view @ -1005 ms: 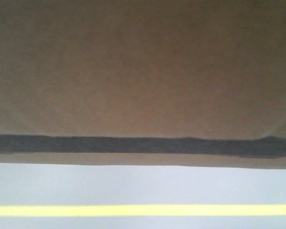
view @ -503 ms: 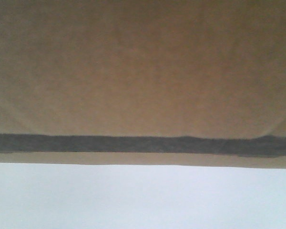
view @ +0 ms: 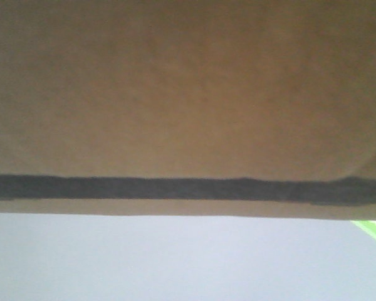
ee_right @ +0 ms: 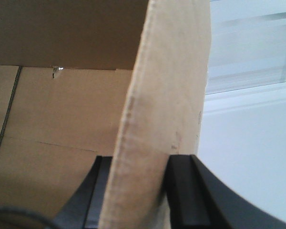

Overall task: Grab box from left shelf to table start
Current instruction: 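Hold the box with both grippers while the base drives to the table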

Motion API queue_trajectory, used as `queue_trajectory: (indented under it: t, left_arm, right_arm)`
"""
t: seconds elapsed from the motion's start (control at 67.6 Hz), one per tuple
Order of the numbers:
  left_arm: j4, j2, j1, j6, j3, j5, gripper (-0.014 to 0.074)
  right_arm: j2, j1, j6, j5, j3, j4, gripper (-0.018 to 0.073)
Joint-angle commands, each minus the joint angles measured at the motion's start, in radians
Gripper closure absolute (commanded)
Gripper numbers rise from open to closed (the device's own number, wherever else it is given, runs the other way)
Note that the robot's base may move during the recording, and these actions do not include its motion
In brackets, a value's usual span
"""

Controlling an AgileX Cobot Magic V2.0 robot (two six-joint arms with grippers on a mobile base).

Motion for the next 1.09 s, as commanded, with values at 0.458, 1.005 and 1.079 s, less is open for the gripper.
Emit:
queue_trajectory:
  t: [0.458, 1.005, 1.079]
  left_arm:
    - [-0.001, -0.011, -0.001, -0.031, -0.047, -0.195, 0.0689]
    - [0.001, -0.011, -0.001, -0.031, -0.047, -0.195, 0.0689]
    - [0.001, -0.011, -0.001, -0.031, -0.047, -0.195, 0.0689]
  right_arm:
    - [0.015, -0.004, -0.006, -0.141, -0.029, -0.058, 0.0501]
    - [0.015, -0.004, -0.006, -0.140, -0.029, -0.058, 0.0501]
    - [0.015, -0.004, -0.006, -0.140, -0.029, -0.058, 0.0501]
